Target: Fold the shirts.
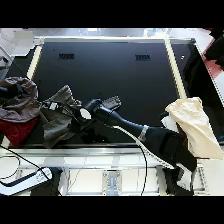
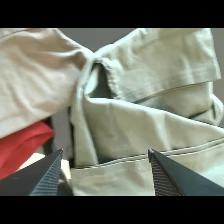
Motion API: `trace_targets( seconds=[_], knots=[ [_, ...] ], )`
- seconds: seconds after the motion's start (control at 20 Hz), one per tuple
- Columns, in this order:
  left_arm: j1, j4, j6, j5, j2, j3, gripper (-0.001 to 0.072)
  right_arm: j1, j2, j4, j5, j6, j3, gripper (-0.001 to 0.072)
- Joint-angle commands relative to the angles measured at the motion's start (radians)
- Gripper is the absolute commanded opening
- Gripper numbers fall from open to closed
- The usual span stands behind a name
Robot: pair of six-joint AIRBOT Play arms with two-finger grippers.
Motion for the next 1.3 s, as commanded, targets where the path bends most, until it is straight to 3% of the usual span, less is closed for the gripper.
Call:
trace_targets(
  seconds=[0.0, 0.35, 0.75, 0.8, 0.95, 1.0, 1.05, 1.1, 1.25],
  knots=[
    [0.002, -0.050, 0.005, 0.000, -0.004, -0.003, 0.0586, -0.019, -0.056, -0.064, -0.002, 0.032, 0.062, 0.0481],
    [0.002, -0.049, 0.005, 0.001, -0.004, -0.003, 0.0586, -0.064, -0.095, 0.109, 0.196, 0.032, 0.071, 0.0522],
    [0.002, -0.049, 0.005, 0.001, -0.004, -0.003, 0.0587, -0.064, -0.177, 0.154, 0.035, 0.046, 0.084, 0.0518],
    [0.002, -0.049, 0.005, 0.002, -0.004, -0.004, 0.0586, -0.066, -0.187, 0.146, 0.016, 0.050, 0.102, 0.0488],
    [0.002, -0.049, 0.005, 0.002, -0.005, -0.004, 0.0587, -0.076, -0.239, 0.148, 0.045, 0.101, 0.161, 0.0470],
    [0.002, -0.049, 0.005, 0.002, -0.005, -0.004, 0.0587, -0.077, -0.258, 0.146, 0.075, 0.102, 0.175, 0.0397],
    [0.002, -0.049, 0.005, 0.002, -0.005, -0.004, 0.0587, -0.076, -0.270, 0.143, 0.093, 0.102, 0.178, 0.0163],
    [0.002, -0.048, 0.005, 0.001, -0.005, -0.004, 0.0586, -0.076, -0.274, 0.143, 0.099, 0.104, 0.177, 0.0017],
    [0.002, -0.048, 0.005, 0.002, -0.006, -0.004, 0.0586, -0.088, -0.262, 0.101, 0.111, 0.127, 0.213, 0.0013]
  ],
)
